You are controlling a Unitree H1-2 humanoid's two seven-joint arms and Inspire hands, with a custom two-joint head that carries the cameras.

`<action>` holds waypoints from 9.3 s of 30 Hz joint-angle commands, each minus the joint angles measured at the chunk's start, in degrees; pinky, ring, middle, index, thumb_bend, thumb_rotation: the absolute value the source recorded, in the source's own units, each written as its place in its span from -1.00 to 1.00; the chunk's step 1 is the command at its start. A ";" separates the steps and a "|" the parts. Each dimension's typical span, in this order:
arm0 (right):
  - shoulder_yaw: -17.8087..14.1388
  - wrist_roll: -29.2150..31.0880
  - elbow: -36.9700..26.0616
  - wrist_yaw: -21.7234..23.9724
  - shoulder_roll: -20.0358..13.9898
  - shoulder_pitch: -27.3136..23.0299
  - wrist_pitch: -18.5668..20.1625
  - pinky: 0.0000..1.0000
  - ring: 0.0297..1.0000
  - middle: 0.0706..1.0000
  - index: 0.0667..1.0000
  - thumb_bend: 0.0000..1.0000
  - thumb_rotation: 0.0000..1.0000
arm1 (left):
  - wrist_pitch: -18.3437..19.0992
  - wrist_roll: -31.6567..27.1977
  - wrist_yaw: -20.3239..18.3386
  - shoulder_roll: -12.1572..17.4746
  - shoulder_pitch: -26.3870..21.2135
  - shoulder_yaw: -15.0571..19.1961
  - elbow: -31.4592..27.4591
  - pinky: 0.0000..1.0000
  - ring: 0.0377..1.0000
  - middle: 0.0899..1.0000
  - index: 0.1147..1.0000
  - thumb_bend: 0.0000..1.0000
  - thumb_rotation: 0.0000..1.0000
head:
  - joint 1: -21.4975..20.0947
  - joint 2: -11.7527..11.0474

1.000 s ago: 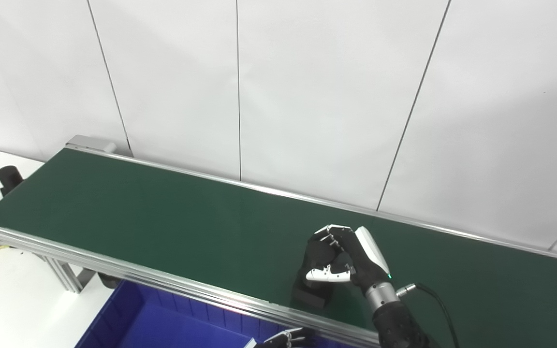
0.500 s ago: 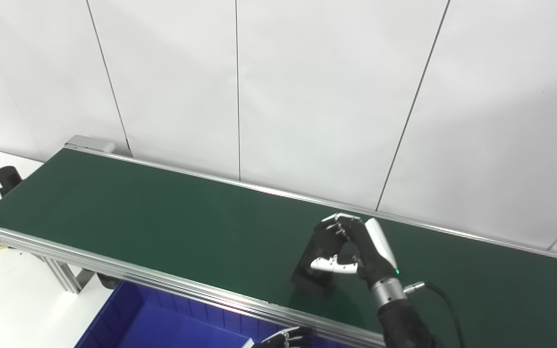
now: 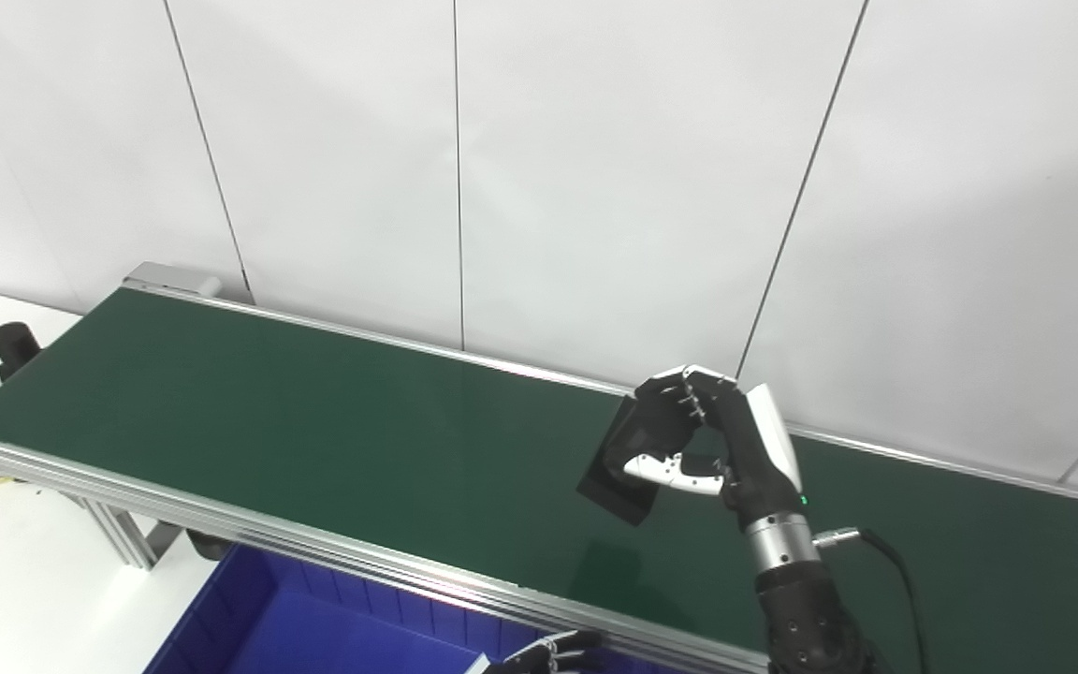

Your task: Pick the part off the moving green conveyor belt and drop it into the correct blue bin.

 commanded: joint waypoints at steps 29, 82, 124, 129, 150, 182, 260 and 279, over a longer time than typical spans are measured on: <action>-7.22 0.85 -29.32 2.33 -3.52 9.35 7.23 -0.29 -0.14 -0.06 -0.02 0.00 -1.00 | 0.11 -2.14 -1.59 0.97 -0.29 0.41 -3.34 0.46 0.57 0.62 0.72 1.00 -0.55 | -10.74 4.95; -16.71 5.04 -59.47 6.00 -6.31 40.37 16.95 -0.25 -0.09 -0.08 -0.11 0.00 -1.00 | 10.69 -3.06 -1.24 3.80 3.97 0.42 -20.66 0.53 0.60 0.65 0.75 0.93 -0.40 | -25.78 21.86; -7.16 2.60 -32.70 3.64 -7.15 41.10 11.87 -0.27 -0.11 -0.08 -0.12 0.01 -1.00 | 16.00 -3.55 -0.97 3.84 4.74 0.21 -26.46 0.49 0.59 0.63 0.74 0.92 -0.40 | -27.27 25.92; -6.10 0.80 -30.69 3.19 -7.84 40.84 10.91 -0.30 -0.11 -0.05 -0.12 0.00 -1.00 | 16.39 -3.92 -1.19 4.17 4.69 0.31 -26.81 0.51 0.60 0.63 0.75 0.91 -0.42 | -27.25 26.42; -0.63 -11.85 -26.73 -0.10 -11.91 39.96 9.37 -0.19 -0.15 -0.07 -0.11 0.01 -1.00 | 16.84 -3.73 -0.99 4.49 4.52 0.45 -27.44 0.48 0.58 0.63 0.75 0.92 -0.39 | -27.15 27.05; 0.84 -14.76 -29.85 8.48 -12.91 39.28 16.52 0.30 0.45 0.51 0.59 0.96 -0.48 | 17.01 -3.72 -1.20 4.61 4.63 0.45 -27.39 0.49 0.58 0.63 0.75 0.92 -0.41 | -26.68 26.53; 0.10 10.60 -22.54 7.49 -7.74 41.68 -5.08 0.51 0.63 0.65 0.74 0.51 -0.07 | 3.76 -2.19 -0.03 1.60 5.03 0.58 -13.99 0.55 0.63 0.67 0.75 0.91 -0.45 | -11.74 11.41; 0.05 8.59 -22.86 9.57 -9.38 42.17 -2.94 0.56 0.68 0.69 0.77 0.55 -0.18 | 3.08 -1.75 0.48 0.77 5.20 0.53 -13.40 0.53 0.64 0.67 0.76 0.90 -0.47 | -10.50 10.16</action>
